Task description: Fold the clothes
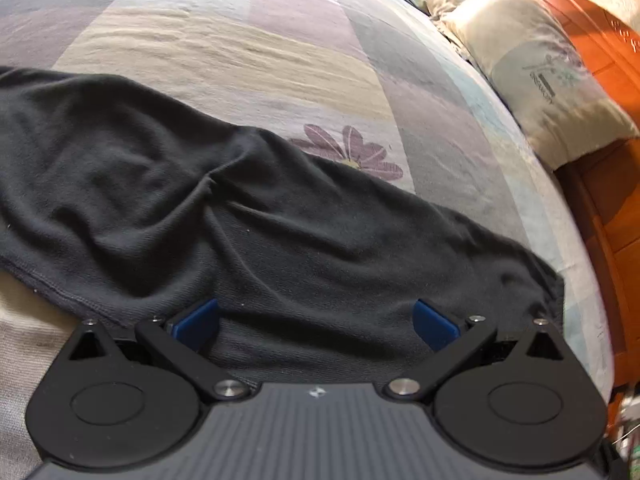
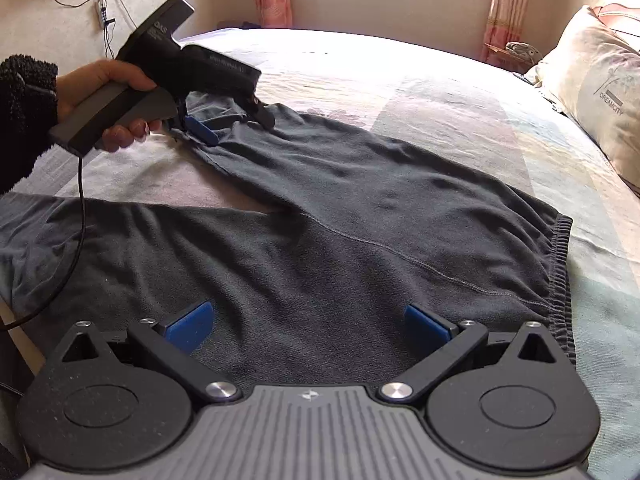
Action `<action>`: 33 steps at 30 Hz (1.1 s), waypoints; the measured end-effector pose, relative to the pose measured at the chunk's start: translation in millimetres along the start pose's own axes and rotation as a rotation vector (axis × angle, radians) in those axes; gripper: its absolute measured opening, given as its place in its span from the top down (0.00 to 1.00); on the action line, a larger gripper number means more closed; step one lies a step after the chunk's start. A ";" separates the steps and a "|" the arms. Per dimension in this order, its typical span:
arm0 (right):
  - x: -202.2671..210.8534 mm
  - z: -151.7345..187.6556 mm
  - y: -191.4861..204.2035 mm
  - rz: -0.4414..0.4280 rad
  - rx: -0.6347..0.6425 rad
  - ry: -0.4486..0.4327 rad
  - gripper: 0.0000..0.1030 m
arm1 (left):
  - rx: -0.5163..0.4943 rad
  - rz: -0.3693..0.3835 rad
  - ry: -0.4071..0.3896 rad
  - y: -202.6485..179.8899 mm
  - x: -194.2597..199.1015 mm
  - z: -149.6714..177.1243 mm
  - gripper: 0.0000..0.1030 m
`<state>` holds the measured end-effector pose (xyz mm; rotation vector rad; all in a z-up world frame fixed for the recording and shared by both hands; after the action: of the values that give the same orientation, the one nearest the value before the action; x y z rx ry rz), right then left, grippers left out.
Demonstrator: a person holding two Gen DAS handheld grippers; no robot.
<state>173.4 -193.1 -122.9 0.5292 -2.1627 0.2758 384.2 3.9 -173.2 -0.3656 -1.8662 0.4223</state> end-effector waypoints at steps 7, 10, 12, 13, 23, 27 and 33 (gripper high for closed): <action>-2.7 -1.8 -1.4 0.015 -0.013 0.001 0.00 | 0.098 -0.050 -0.077 49.1 15.1 -29.2 0.01; -2.5 -0.9 -2.8 0.027 -0.009 0.002 0.00 | 0.139 -0.036 -0.095 65.1 22.2 -30.2 0.01; -2.4 1.0 -5.5 0.029 -0.012 0.001 0.00 | 0.144 -0.099 -0.118 73.3 36.2 -33.8 0.01; -3.8 1.4 -7.3 0.032 -0.020 0.004 0.00 | 0.140 -0.102 -0.138 77.2 42.9 -37.5 0.01; -8.2 -6.9 -7.2 0.047 -0.029 0.001 0.00 | 0.251 -0.155 -0.207 137.8 48.9 -62.1 0.01; -10.0 -7.6 -12.5 0.058 -0.044 0.005 0.00 | 0.263 -0.258 -0.232 149.1 66.3 -58.5 0.01; -13.2 -14.1 -9.4 0.006 -0.101 0.008 0.00 | 0.183 -0.144 -0.187 115.8 57.9 -49.4 0.01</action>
<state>194.7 -192.5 -124.9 0.4638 -2.1583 0.1698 417.6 138.0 -162.9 -0.0690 -2.0008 0.5388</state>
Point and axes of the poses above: each gripper's, at about its wrist camera, not at the fingertips, and x roughly against the way its jaws point, y to its left, z to its underside, the point moved 8 cm from there along -x, roughly the way its jaws point, and after that the axes turned 7 degrees about y, right-handed, at the moved point
